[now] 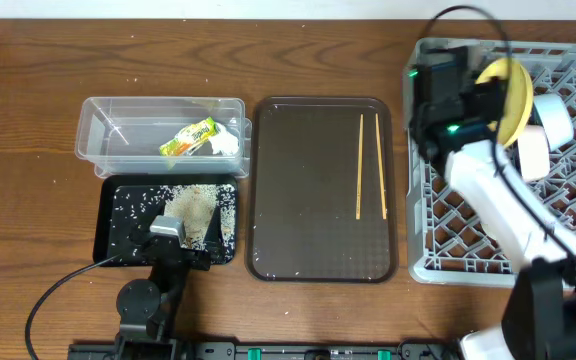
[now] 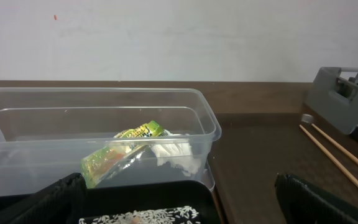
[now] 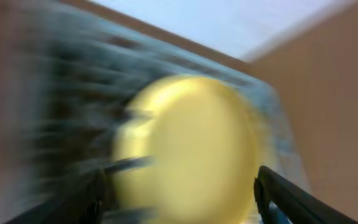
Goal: Sort waste into correct bins and load items into the dishwasher rack
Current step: 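Carry the yellow plate to the rack's back and stand it upright, then grasp one chopstick on the brown tray and place it in the rack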
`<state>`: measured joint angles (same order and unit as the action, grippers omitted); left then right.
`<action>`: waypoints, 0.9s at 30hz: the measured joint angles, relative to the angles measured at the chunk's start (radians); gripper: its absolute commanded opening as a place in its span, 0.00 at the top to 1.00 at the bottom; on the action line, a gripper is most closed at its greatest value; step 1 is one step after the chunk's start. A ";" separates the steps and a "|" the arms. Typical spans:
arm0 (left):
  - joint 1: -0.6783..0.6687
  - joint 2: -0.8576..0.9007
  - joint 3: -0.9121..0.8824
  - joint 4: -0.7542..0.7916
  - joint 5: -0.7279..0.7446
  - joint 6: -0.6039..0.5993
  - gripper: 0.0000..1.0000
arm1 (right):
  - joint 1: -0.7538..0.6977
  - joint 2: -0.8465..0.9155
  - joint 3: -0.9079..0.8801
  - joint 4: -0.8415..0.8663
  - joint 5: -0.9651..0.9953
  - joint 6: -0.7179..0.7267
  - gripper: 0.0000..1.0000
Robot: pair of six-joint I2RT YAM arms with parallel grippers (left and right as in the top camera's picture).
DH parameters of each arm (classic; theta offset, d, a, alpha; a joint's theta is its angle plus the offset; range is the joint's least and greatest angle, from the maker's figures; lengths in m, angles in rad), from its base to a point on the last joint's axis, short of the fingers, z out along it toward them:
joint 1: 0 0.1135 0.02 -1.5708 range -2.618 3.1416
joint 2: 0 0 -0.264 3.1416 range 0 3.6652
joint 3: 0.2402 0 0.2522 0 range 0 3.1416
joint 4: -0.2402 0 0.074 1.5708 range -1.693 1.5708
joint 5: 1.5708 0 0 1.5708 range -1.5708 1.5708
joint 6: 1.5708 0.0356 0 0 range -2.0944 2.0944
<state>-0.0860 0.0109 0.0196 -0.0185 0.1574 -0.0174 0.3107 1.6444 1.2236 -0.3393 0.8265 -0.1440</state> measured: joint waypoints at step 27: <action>0.000 0.000 0.000 0.000 0.000 0.000 0.01 | 0.215 0.306 0.005 -0.297 -0.703 0.708 0.99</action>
<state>-0.0860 0.0109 0.0196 -0.0185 0.1574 -0.0174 0.5259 1.9507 1.2285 -0.6361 0.1230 0.5636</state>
